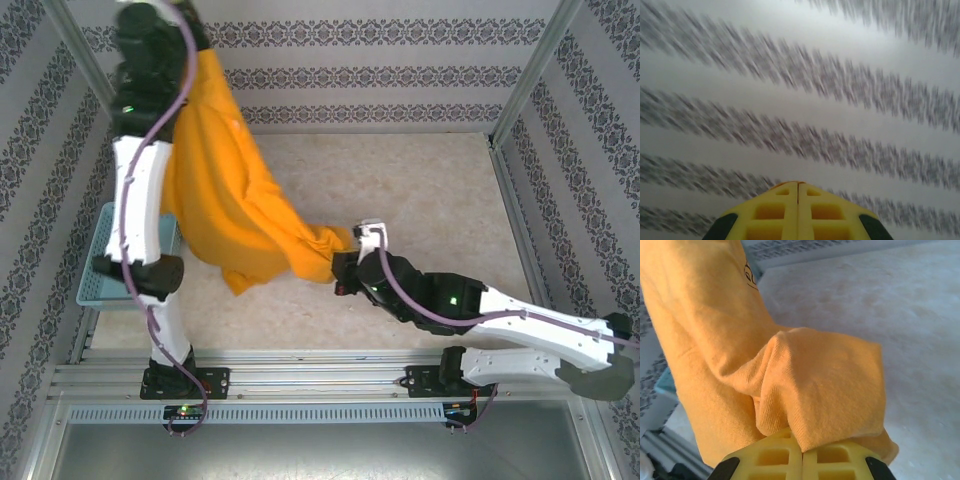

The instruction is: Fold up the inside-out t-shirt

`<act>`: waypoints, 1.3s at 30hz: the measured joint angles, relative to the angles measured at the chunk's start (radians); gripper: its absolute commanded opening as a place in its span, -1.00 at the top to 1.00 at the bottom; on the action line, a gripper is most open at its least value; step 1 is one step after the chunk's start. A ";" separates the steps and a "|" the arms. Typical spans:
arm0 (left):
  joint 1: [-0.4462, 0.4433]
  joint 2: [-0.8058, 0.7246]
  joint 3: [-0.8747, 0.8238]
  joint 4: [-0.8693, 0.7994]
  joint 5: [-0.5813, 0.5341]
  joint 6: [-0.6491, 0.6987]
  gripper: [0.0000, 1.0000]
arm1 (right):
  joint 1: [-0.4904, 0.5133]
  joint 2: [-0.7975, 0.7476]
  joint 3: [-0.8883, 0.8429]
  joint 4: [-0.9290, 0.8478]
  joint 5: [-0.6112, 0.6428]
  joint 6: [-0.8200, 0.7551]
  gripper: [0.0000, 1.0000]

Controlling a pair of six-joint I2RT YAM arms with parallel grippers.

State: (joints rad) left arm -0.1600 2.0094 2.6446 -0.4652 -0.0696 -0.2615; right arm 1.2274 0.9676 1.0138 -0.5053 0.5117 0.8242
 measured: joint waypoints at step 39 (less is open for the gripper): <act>-0.286 -0.047 -0.636 -0.138 -0.055 -0.043 -0.98 | -0.743 0.067 -0.136 -0.196 -0.311 -0.042 -0.20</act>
State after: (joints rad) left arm -0.4465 1.9621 2.0083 -0.6029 -0.1242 -0.3050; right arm 0.4847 1.0348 0.8776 -0.7013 0.2005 0.7818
